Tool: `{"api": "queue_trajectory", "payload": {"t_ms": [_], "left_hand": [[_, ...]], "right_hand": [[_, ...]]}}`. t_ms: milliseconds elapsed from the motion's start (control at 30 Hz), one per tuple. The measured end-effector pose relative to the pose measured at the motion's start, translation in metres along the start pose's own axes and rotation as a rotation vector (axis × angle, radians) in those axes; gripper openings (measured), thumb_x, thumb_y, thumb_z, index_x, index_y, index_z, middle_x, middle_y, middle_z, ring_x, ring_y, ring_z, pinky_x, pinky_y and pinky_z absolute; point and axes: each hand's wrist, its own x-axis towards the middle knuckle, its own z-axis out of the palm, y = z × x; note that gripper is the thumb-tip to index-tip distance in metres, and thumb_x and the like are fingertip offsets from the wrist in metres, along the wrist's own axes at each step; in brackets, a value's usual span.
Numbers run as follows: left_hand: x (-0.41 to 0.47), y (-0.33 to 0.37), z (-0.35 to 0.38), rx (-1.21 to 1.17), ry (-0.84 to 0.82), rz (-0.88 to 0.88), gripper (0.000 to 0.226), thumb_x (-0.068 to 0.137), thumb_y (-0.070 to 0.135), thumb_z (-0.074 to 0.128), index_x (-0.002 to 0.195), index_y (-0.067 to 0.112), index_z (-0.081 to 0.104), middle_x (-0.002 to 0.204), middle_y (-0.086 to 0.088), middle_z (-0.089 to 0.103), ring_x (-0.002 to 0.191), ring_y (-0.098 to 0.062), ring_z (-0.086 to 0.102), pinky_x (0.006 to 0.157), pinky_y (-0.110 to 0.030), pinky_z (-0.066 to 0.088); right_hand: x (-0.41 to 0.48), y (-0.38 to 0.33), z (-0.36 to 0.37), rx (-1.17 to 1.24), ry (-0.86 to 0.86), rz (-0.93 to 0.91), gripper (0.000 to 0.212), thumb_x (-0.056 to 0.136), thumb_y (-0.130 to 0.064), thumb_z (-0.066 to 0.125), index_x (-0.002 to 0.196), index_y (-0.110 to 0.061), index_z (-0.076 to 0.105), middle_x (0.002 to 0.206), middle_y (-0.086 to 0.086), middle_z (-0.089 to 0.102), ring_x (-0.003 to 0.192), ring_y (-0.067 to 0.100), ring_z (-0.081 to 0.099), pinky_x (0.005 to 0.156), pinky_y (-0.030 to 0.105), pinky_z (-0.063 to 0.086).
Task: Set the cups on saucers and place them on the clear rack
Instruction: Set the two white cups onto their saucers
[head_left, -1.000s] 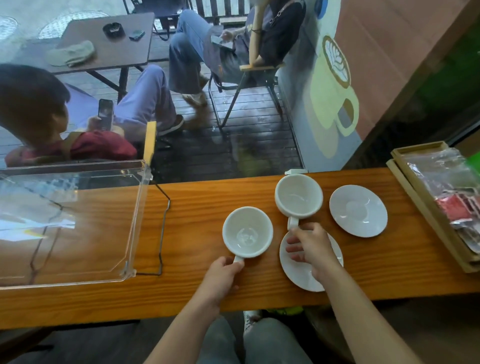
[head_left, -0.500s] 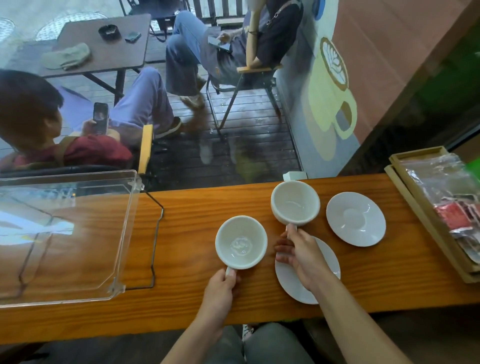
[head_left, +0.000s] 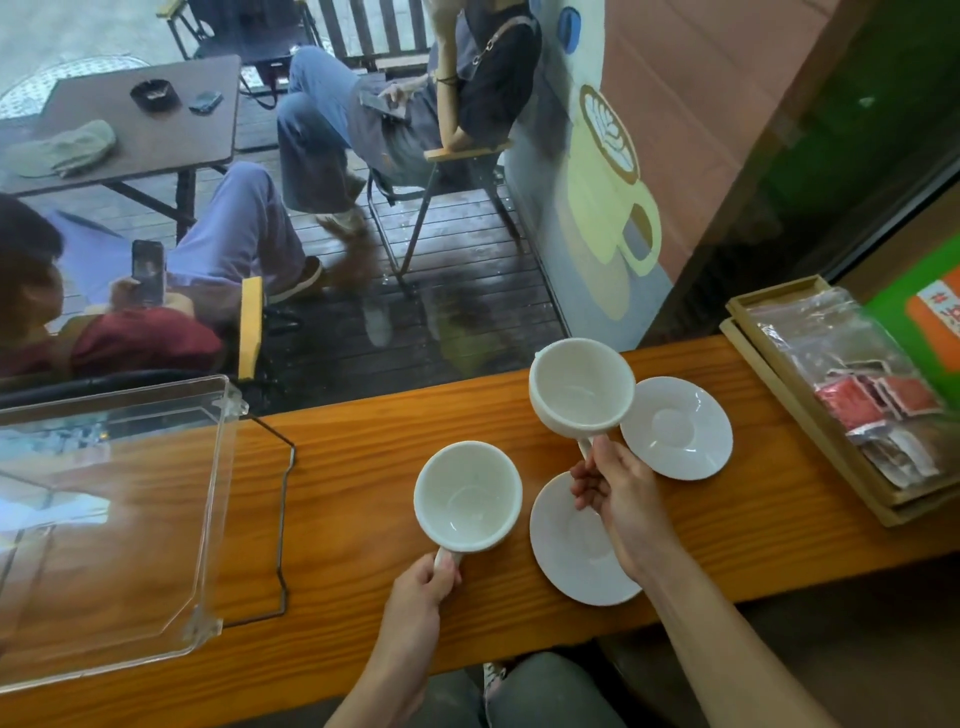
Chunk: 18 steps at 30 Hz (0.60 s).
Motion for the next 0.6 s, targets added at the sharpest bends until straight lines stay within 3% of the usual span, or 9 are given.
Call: {"api": "queue_trajectory", "payload": {"t_ms": [133,300,600], "left_hand": [[-0.006,0.004,0.002,0.026,-0.028,0.039,0.040,0.095,0.038,0.038,0.066,0.014,0.053,0.088,-0.016,0.067,0.090,-0.031,0.058,0.073,-0.033,0.045],[-0.012,0.011,0.005,0.043,-0.081,0.062,0.041,0.094,0.039,0.039,0.064,0.015,0.053,0.079,-0.007,0.066,0.081,-0.022,0.058,0.068,-0.030,0.044],[-0.025,0.026,0.038,0.029,-0.239,0.048,0.037,0.095,0.031,0.042,0.064,0.013,0.050,0.068,-0.004,0.058,0.069,-0.017,0.051,0.064,-0.028,0.038]], "right_hand": [[-0.006,-0.004,-0.006,-0.005,0.003,-0.030,0.032,0.097,-0.033,0.045,0.075,-0.013,0.056,0.070,0.007,0.059,0.065,0.018,0.056,0.064,0.031,0.049],[-0.008,-0.010,-0.015,0.034,0.052,-0.064,0.032,0.097,-0.030,0.045,0.073,-0.012,0.056,0.065,0.005,0.058,0.060,0.015,0.055,0.058,0.028,0.048],[-0.001,-0.014,-0.059,0.064,0.251,-0.079,0.036,0.095,-0.033,0.048,0.064,-0.014,0.051,0.065,0.005,0.053,0.059,0.014,0.049,0.054,0.026,0.041]]}}
